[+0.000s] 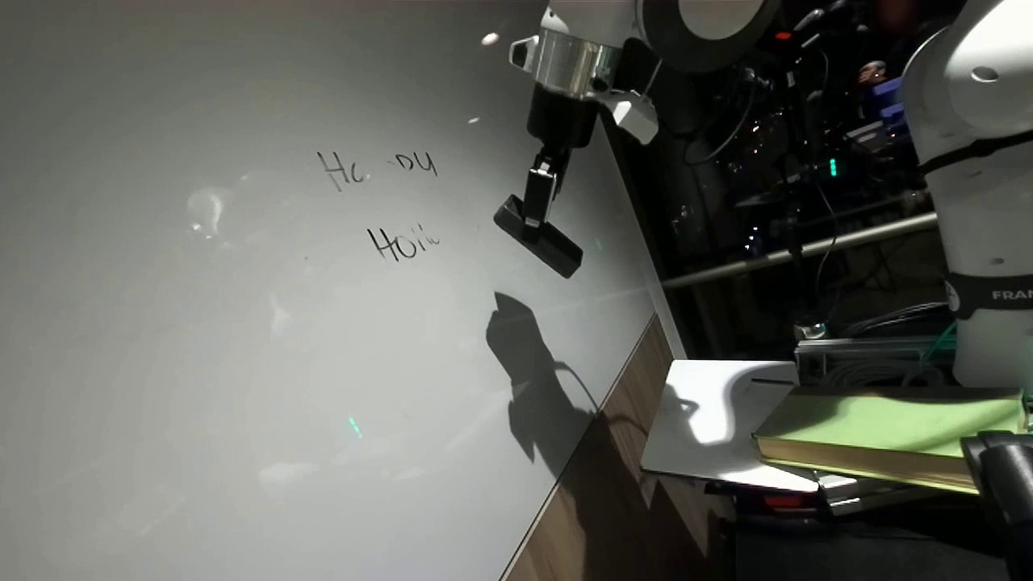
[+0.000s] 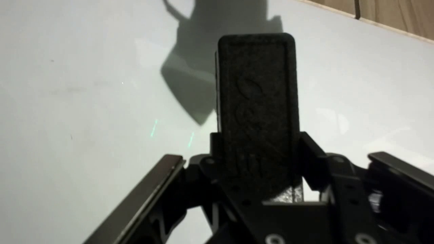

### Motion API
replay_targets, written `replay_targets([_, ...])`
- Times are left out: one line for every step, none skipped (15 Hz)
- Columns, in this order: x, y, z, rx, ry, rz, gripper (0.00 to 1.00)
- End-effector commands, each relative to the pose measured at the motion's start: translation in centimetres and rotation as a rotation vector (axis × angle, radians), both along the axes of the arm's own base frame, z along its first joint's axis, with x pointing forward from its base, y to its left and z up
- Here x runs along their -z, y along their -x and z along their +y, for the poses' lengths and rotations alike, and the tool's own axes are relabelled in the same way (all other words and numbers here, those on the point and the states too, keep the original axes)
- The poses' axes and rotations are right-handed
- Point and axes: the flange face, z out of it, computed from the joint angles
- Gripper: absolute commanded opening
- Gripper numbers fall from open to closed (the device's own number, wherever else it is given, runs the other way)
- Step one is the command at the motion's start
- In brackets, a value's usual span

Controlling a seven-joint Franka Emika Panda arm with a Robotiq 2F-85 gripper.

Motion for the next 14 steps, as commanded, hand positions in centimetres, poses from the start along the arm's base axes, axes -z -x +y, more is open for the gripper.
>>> replay_targets([-1.9,0.5,2.1,-0.024,-0.063,-0.134,0.3])
replay_targets([-1.9,0.5,2.9,-0.029,-0.086,-0.168,0.3])
replay_targets([-1.8,0.4,3.6,-0.035,-0.103,-0.203,0.3])
replay_targets([-1.5,0.4,4.6,-0.042,-0.119,-0.234,0.3])
replay_targets([-1.4,0.3,5.2,-0.048,-0.133,-0.256,0.3])
replay_targets([-1.1,-0.1,6.0,-0.049,-0.147,-0.273,0.3])
replay_targets([-0.6,-0.5,6.7,-0.052,-0.153,-0.29,0.3])
replay_targets([0.0,-0.8,7.2,-0.056,-0.156,-0.301,0.3])
replay_targets([0.6,-1.4,7.7,-0.059,-0.155,-0.31,0.3])
replay_targets([1.1,-2.1,8.3,-0.062,-0.151,-0.317,0.3])
replay_targets([1.6,-2.9,8.7,-0.063,-0.144,-0.326,0.3])
replay_targets([1.8,-3.8,9.2,-0.059,-0.139,-0.332,0.3])
replay_targets([2.0,-4.6,9.5,-0.056,-0.132,-0.336,0.3])
replay_targets([2.0,-5.6,9.8,-0.048,-0.121,-0.337,0.3])
